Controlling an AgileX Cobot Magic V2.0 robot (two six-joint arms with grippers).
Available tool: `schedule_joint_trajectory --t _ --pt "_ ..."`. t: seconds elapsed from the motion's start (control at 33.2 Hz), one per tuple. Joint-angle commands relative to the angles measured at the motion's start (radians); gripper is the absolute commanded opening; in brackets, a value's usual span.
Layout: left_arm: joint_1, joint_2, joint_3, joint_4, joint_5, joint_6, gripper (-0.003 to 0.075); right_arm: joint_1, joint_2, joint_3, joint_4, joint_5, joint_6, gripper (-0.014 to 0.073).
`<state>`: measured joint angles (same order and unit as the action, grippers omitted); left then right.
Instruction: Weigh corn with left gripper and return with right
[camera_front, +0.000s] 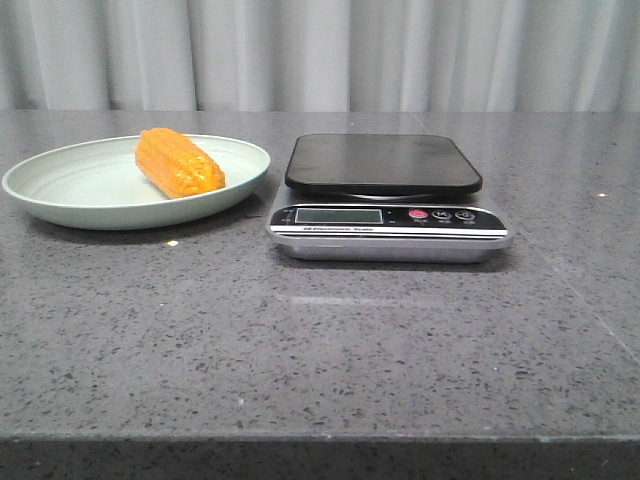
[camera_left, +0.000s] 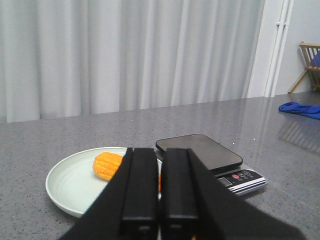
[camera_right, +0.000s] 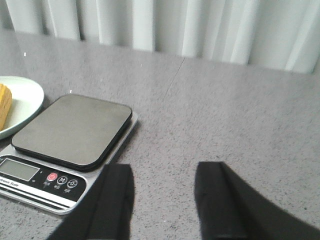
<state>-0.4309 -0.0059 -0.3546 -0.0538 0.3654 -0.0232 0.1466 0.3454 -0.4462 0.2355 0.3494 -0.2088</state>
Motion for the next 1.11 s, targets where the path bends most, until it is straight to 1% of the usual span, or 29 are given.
schedule_joint_trajectory --t 0.0,0.06,0.09,0.12,0.24,0.54,0.9,1.02,1.08 --pt "-0.007 -0.017 -0.014 -0.007 -0.076 0.001 0.0132 0.002 -0.102 0.045 0.001 -0.141 -0.008 0.0255" --pt "-0.007 -0.017 -0.014 -0.007 -0.070 0.001 0.0132 0.002 -0.164 0.078 0.002 -0.152 -0.008 0.0150" --pt "-0.007 -0.017 -0.014 -0.007 -0.070 0.001 0.0132 0.002 -0.189 0.090 0.003 -0.160 -0.008 0.0131" --pt "-0.007 -0.017 -0.014 -0.007 -0.070 0.001 0.0132 0.002 -0.212 0.103 0.004 -0.172 -0.008 0.0149" --pt "-0.007 -0.017 -0.014 -0.007 -0.070 0.001 0.0132 0.002 -0.271 0.131 0.006 -0.203 -0.008 0.0150" --pt "-0.007 -0.017 -0.014 -0.007 -0.070 0.001 0.0132 0.002 -0.277 0.132 0.010 -0.074 -0.008 0.0150" --pt "-0.007 -0.017 -0.010 -0.007 -0.071 0.001 0.0132 0.002 -0.277 0.132 0.010 -0.060 -0.008 0.0150" --pt "-0.007 -0.017 0.030 -0.005 -0.084 0.001 0.0132 0.002 -0.277 0.132 0.010 -0.060 -0.008 0.0150" --pt "0.011 -0.017 0.061 -0.002 -0.089 0.001 0.0132 0.002 -0.277 0.132 0.010 -0.060 -0.008 0.0150"
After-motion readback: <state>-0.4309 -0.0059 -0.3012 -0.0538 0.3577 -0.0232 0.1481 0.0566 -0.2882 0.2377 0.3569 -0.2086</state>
